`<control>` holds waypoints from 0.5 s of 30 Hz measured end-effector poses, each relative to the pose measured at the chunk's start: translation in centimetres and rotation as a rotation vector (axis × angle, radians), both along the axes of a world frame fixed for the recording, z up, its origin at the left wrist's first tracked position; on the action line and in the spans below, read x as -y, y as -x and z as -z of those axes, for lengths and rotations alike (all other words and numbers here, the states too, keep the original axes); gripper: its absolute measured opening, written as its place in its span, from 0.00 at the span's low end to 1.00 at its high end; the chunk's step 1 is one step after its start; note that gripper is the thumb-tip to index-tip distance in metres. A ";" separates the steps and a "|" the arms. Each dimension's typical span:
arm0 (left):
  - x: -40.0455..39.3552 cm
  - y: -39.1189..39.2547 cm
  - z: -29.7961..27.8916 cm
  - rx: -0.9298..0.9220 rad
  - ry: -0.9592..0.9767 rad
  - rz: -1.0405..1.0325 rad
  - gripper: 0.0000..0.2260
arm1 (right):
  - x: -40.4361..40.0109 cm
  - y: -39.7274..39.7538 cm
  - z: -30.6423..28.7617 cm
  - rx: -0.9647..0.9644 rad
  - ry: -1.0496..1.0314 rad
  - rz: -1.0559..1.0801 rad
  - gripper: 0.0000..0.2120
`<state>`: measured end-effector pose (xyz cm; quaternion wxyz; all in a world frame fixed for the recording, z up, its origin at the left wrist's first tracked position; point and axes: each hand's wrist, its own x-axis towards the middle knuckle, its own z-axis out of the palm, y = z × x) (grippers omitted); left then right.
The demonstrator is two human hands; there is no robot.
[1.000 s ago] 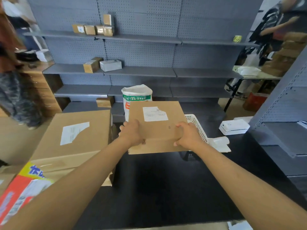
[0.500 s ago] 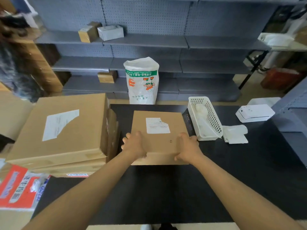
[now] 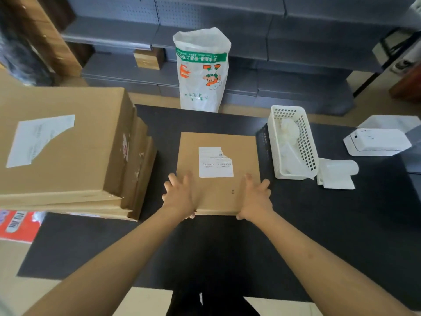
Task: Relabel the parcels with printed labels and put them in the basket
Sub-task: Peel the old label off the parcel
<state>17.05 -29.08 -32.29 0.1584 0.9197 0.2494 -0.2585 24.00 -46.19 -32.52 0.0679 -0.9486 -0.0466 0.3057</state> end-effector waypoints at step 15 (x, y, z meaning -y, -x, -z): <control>-2.0 -1.5 -1.1 -0.134 -0.030 0.162 0.43 | -1.1 -1.1 -0.3 0.032 0.104 0.074 0.32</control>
